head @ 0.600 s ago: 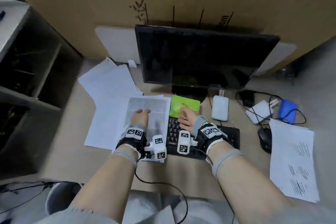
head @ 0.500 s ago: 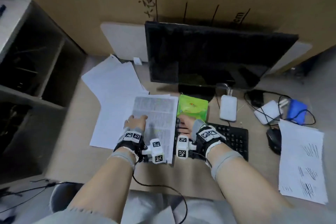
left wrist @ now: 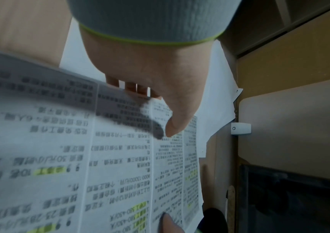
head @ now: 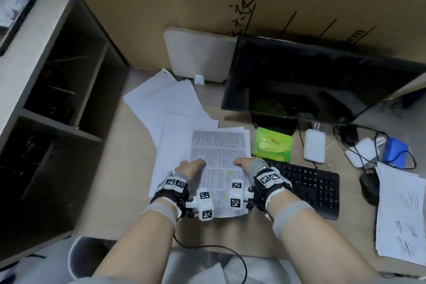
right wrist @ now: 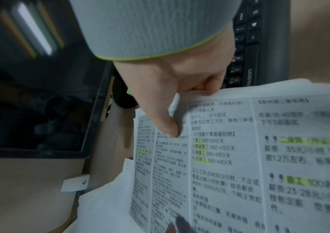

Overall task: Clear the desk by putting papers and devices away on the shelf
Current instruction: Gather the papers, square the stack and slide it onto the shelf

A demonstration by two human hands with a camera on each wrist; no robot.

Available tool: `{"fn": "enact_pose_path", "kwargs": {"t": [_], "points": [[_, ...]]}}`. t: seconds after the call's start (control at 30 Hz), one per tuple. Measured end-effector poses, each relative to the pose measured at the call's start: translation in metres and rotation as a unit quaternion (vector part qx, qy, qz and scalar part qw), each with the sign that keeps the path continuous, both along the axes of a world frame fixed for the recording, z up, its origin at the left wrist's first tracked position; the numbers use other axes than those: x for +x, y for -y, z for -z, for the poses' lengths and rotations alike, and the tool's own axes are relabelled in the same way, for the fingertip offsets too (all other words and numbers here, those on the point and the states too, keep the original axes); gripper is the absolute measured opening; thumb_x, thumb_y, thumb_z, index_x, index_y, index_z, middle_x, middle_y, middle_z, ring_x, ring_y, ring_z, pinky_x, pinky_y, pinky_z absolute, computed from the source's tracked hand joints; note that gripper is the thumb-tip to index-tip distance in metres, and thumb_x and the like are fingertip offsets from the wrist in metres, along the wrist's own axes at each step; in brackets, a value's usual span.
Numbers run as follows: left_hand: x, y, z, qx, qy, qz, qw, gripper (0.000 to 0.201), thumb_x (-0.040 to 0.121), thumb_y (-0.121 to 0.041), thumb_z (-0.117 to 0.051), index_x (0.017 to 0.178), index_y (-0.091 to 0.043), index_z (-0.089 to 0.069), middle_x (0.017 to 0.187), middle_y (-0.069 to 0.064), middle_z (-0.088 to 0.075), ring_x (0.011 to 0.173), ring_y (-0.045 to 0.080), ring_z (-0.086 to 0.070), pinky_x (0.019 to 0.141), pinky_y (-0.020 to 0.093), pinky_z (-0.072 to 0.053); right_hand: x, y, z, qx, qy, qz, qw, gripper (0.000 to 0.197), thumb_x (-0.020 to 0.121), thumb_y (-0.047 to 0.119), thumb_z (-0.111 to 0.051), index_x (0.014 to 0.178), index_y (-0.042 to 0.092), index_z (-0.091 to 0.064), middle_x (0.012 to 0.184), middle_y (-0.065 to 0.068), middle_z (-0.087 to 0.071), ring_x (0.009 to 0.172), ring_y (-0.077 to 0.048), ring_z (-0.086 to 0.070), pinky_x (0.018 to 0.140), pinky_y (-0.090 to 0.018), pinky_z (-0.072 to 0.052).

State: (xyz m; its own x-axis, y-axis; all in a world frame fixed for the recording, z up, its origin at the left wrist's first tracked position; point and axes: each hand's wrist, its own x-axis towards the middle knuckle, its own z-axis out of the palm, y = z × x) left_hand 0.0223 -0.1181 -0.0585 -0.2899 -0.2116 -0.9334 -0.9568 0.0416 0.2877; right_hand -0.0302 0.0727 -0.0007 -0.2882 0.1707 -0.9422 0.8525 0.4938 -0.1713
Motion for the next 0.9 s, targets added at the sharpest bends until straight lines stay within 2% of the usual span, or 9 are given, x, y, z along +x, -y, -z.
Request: {"fn": "enact_pose_path", "kwargs": {"t": [0.1, 0.17, 0.2, 0.3, 0.47, 0.53, 0.6, 0.77, 0.9], "points": [[-0.006, 0.010, -0.038, -0.003, -0.039, -0.072, 0.997, 0.053, 0.080, -0.029, -0.069, 0.120, -0.009, -0.040, 0.096, 0.011, -0.053, 0.079, 0.024, -0.056, 0.062, 0.025, -0.049, -0.005, 0.013, 0.007, -0.019, -0.025, 0.059, 0.998, 0.071, 0.082, 0.034, -0.072, 0.139, 0.003, -0.043, 0.128, -0.010, -0.053, 0.106, -0.024, -0.052, 0.091, -0.031, -0.043], [-0.011, 0.025, -0.052, -0.039, -0.067, -0.098, 0.992, 0.044, 0.086, -0.015, -0.064, 0.123, -0.009, -0.040, 0.086, 0.008, -0.051, 0.067, 0.021, -0.051, 0.053, 0.023, -0.042, -0.013, 0.024, 0.041, -0.012, -0.051, 0.066, 0.996, 0.093, 0.059, 0.040, -0.082, 0.137, 0.002, -0.049, 0.124, -0.014, -0.062, 0.106, -0.029, -0.061, 0.092, -0.036, -0.049], [-0.013, 0.035, -0.054, -0.054, -0.076, -0.098, 0.991, 0.052, 0.084, -0.016, -0.064, 0.129, -0.010, -0.039, 0.095, 0.010, -0.055, 0.076, 0.025, -0.055, 0.061, 0.027, -0.044, -0.016, 0.035, 0.048, -0.015, -0.066, 0.071, 0.995, 0.095, 0.055, 0.037, -0.082, 0.137, 0.003, -0.050, 0.127, -0.016, -0.062, 0.107, -0.029, -0.062, 0.092, -0.037, -0.049], [-0.011, 0.071, -0.040, -0.127, -0.075, -0.049, 0.988, 0.069, 0.081, -0.027, -0.069, 0.141, -0.010, -0.041, 0.134, 0.015, -0.051, 0.119, 0.034, -0.051, 0.086, 0.032, -0.040, -0.020, 0.081, 0.025, 0.003, -0.093, 0.022, 0.995, 0.082, 0.078, 0.021, -0.074, 0.146, 0.002, -0.033, 0.138, -0.019, -0.050, 0.119, -0.034, -0.056, 0.097, -0.039, -0.047], [0.002, 0.100, -0.016, -0.125, -0.051, -0.027, 0.990, 0.096, 0.074, -0.044, -0.074, 0.152, -0.013, -0.027, 0.155, 0.013, -0.035, 0.138, 0.036, -0.037, 0.109, 0.047, -0.036, -0.022, 0.116, 0.026, 0.069, -0.049, -0.070, 0.994, 0.086, 0.076, 0.024, -0.077, 0.142, -0.003, -0.028, 0.135, -0.022, -0.049, 0.117, -0.034, -0.057, 0.090, -0.039, -0.051], [0.006, 0.106, 0.000, -0.085, -0.038, -0.052, 0.994, 0.096, 0.065, -0.044, -0.078, 0.145, -0.011, -0.037, 0.145, 0.012, -0.049, 0.127, 0.037, -0.051, 0.104, 0.047, -0.043, -0.022, 0.119, 0.028, 0.058, -0.021, -0.091, 0.994, 0.084, 0.080, 0.026, -0.074, 0.143, -0.006, -0.028, 0.138, -0.023, -0.048, 0.119, -0.033, -0.057, 0.093, -0.037, -0.050], [0.014, 0.112, 0.017, -0.052, -0.009, -0.070, 0.996, 0.080, 0.052, -0.041, -0.080, 0.122, -0.011, -0.056, 0.113, 0.012, -0.070, 0.100, 0.034, -0.067, 0.089, 0.049, -0.055, -0.019, 0.116, 0.027, 0.059, -0.006, -0.125, 0.990, 0.081, 0.084, 0.029, -0.072, 0.144, -0.005, -0.031, 0.142, -0.020, -0.046, 0.124, -0.031, -0.054, 0.097, -0.033, -0.048], [0.020, 0.111, -0.004, -0.069, 0.000, -0.094, 0.993, 0.025, 0.066, -0.020, -0.065, 0.087, -0.005, -0.063, 0.085, 0.011, -0.068, 0.080, 0.029, -0.064, 0.077, 0.039, -0.054, -0.026, 0.108, 0.015, 0.018, -0.031, -0.147, 0.988, 0.075, 0.085, 0.024, -0.068, 0.149, 0.007, -0.033, 0.149, -0.013, -0.041, 0.128, -0.029, -0.050, 0.083, -0.029, -0.044], [0.005, 0.108, -0.020, -0.076, -0.070, -0.197, 0.975, 0.026, 0.072, -0.002, -0.056, 0.098, 0.001, -0.061, 0.085, 0.012, -0.064, 0.066, 0.024, -0.057, 0.060, 0.028, -0.045, -0.045, 0.113, 0.027, -0.005, -0.110, -0.107, 0.988, 0.047, 0.052, 0.032, -0.068, 0.095, 0.013, -0.068, 0.107, -0.006, -0.071, 0.089, -0.025, -0.067, 0.083, -0.036, -0.058]]}}
